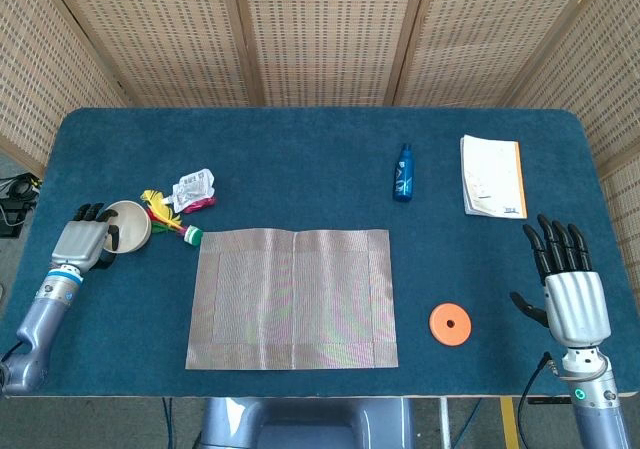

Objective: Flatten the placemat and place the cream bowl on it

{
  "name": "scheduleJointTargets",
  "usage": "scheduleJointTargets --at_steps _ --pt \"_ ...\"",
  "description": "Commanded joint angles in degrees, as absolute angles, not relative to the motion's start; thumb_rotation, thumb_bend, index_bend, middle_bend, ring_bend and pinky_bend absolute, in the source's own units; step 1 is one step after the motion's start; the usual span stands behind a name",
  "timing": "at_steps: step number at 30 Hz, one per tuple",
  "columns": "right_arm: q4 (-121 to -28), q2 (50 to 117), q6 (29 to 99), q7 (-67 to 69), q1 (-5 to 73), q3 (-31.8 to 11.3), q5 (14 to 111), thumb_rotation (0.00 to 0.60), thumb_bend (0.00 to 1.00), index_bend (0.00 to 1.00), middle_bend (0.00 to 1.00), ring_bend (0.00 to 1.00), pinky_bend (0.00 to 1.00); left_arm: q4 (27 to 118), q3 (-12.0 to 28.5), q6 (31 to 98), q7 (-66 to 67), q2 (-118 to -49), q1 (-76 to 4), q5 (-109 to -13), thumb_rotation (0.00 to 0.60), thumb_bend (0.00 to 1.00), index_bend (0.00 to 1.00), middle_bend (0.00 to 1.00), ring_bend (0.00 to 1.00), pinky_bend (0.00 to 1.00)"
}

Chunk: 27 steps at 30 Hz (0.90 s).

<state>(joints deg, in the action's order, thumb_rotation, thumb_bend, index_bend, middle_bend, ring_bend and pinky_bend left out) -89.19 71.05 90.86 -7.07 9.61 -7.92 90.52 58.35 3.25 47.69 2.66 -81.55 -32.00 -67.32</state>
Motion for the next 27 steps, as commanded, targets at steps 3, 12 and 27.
scheduleJointTargets --at_steps 3,12,27 --pt "-89.3 71.0 91.0 -7.0 9.6 -7.9 90.6 0.6 0.0 0.06 0.0 0.0 0.0 60.1 3.7 49.7 1.5 -80.5 -31.4 -68.9 0.6 0.53 0.72 0.0 0.0 0.0" --pt "-89.5 70.8 91.1 -6.7 9.5 -8.0 90.6 0.6 0.0 0.06 0.0 0.0 0.0 72.3 4.4 57.8 -0.5 -74.2 -30.8 -76.1 0.6 0.53 0.73 0.0 0.0 0.0" --pt "-89.7 70.4 91.3 -6.2 9.2 -8.2 90.1 0.6 0.0 0.06 0.0 0.0 0.0 93.3 5.9 44.2 13.2 -74.2 -45.2 -81.9 0.6 0.53 0.74 0.0 0.0 0.0"
